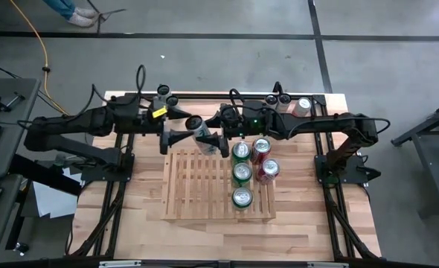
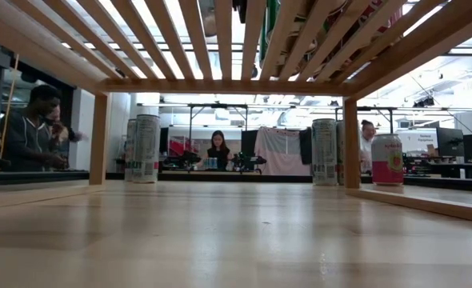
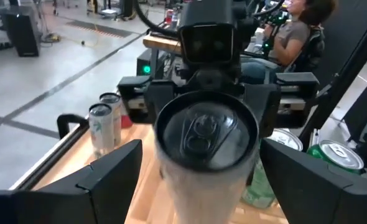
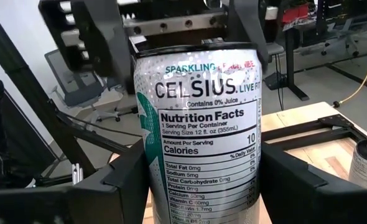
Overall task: Place canned beverage on shelf
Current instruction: Put the bottom left white-pink soda can on the shelf
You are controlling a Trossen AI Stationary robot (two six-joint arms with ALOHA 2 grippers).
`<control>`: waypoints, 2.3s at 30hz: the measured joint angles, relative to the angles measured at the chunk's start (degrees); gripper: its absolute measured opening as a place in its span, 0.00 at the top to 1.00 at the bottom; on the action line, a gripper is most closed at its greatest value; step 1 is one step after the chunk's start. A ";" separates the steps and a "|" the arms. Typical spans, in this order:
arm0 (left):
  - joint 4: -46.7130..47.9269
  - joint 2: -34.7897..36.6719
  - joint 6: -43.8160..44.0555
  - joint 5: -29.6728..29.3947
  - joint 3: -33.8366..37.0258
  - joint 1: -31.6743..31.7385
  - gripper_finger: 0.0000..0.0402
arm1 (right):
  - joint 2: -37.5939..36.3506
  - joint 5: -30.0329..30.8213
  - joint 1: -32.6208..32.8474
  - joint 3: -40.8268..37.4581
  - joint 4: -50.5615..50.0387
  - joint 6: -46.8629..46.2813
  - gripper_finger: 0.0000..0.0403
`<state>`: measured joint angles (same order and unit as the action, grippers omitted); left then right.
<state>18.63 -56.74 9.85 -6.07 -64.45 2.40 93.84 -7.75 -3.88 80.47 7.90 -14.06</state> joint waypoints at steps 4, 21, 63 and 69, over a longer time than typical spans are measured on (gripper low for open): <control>-1.61 -2.24 -0.51 1.27 0.00 -0.01 0.21 | 0.00 -0.13 0.02 0.00 0.16 0.00 0.43; -2.04 -2.55 0.54 1.52 0.00 -0.01 0.42 | 0.02 -1.95 0.00 0.02 0.00 0.01 0.36; -8.84 -15.28 -5.23 5.55 0.02 -2.19 0.42 | -22.27 12.52 -6.23 0.04 -26.74 5.11 0.23; -9.12 -16.18 -7.09 5.93 0.02 -2.19 0.42 | -22.27 12.53 -6.23 0.04 -27.14 5.12 0.23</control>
<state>9.50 -72.92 2.76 -0.14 -64.42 0.21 71.57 4.78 -10.11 80.51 -19.24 -8.95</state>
